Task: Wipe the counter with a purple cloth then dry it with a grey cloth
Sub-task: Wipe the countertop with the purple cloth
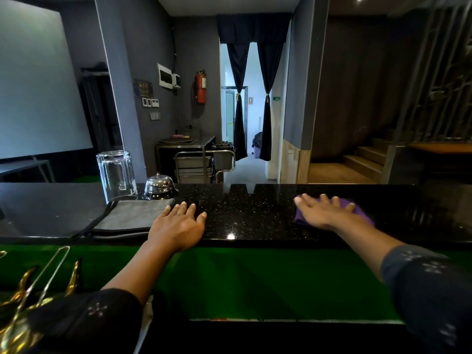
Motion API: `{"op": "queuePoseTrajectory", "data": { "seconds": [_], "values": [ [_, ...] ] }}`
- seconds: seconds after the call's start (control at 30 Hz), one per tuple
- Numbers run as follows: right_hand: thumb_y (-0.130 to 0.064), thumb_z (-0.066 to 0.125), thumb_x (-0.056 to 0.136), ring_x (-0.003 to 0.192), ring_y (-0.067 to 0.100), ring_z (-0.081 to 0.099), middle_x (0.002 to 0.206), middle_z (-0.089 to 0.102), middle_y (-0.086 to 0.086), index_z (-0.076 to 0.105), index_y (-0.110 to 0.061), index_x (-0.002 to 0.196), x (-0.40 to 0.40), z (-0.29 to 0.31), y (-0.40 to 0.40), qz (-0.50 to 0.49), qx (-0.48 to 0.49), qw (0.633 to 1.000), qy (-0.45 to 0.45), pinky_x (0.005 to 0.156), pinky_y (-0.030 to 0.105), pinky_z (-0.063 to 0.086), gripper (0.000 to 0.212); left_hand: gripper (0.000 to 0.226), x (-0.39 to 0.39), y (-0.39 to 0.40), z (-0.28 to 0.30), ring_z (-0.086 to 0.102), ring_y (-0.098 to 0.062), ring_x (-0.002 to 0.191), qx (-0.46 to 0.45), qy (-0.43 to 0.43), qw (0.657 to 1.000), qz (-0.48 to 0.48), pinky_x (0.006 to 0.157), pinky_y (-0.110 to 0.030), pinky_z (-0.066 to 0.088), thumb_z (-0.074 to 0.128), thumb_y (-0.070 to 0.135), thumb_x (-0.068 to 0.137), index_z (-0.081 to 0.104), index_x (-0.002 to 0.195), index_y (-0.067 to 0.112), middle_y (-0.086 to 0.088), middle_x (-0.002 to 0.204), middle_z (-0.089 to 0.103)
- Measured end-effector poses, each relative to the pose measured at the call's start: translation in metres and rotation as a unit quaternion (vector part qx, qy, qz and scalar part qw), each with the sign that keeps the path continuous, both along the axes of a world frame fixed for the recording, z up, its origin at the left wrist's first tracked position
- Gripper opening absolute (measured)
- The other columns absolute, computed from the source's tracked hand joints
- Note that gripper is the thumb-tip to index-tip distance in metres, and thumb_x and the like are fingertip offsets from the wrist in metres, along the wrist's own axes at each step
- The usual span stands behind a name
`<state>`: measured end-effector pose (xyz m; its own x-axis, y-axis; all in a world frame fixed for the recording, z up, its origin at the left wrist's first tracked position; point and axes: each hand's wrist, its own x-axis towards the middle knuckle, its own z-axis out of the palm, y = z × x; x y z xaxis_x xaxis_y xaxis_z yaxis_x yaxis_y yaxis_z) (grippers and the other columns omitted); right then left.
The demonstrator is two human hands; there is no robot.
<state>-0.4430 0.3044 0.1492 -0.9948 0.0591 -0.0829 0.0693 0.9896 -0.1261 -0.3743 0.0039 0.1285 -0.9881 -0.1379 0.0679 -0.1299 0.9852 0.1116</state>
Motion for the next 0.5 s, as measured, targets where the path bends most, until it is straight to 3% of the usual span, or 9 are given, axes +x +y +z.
{"op": "queuePoseTrajectory", "data": {
  "seconds": [0.23, 0.3, 0.43, 0.5],
  "values": [
    [-0.069, 0.002, 0.091, 0.148, 0.031, -0.008, 0.163, -0.007, 0.003, 0.0, -0.046, 0.151, 0.043, -0.008, -0.071, 0.174, -0.022, 0.984, -0.016, 0.114, 0.061, -0.009, 0.064, 0.067, 0.004, 0.011, 0.011, -0.006, -0.02, 0.147, -0.043, 0.009, 0.999, -0.018, 0.118, -0.039, -0.009, 0.013, 0.052, 0.098, 0.004, 0.152, 0.013, -0.01, 0.16, -0.003],
    [-0.07, 0.004, 0.091, 0.149, 0.028, -0.007, 0.163, -0.005, -0.001, 0.002, -0.049, 0.15, 0.046, -0.011, -0.065, 0.188, -0.037, 0.981, -0.014, 0.115, 0.058, -0.008, 0.062, 0.07, -0.003, 0.025, 0.014, -0.004, -0.019, 0.147, -0.032, 0.029, 0.998, -0.052, 0.118, -0.039, -0.006, 0.019, 0.055, 0.097, 0.005, 0.152, 0.014, -0.008, 0.16, -0.002],
    [-0.066, 0.006, 0.094, 0.15, 0.024, -0.004, 0.163, -0.002, -0.005, 0.007, -0.051, 0.149, 0.032, -0.012, -0.062, 0.197, -0.044, 0.979, -0.003, 0.116, 0.055, -0.007, 0.057, 0.068, -0.027, 0.063, 0.01, 0.0, -0.02, 0.147, 0.074, 0.002, 0.994, -0.081, 0.119, -0.04, -0.001, 0.02, 0.052, 0.098, 0.01, 0.151, 0.012, -0.009, 0.16, 0.002],
    [-0.064, 0.005, 0.095, 0.15, 0.023, -0.004, 0.163, -0.001, -0.005, 0.008, -0.051, 0.149, 0.017, -0.013, -0.061, 0.196, -0.047, 0.979, 0.004, 0.116, 0.055, -0.007, 0.056, 0.069, -0.038, 0.071, 0.001, 0.001, -0.02, 0.147, 0.055, -0.014, 0.996, -0.072, 0.119, -0.04, 0.0, 0.017, 0.055, 0.097, 0.011, 0.151, 0.013, -0.009, 0.16, 0.004]
  ]
}}
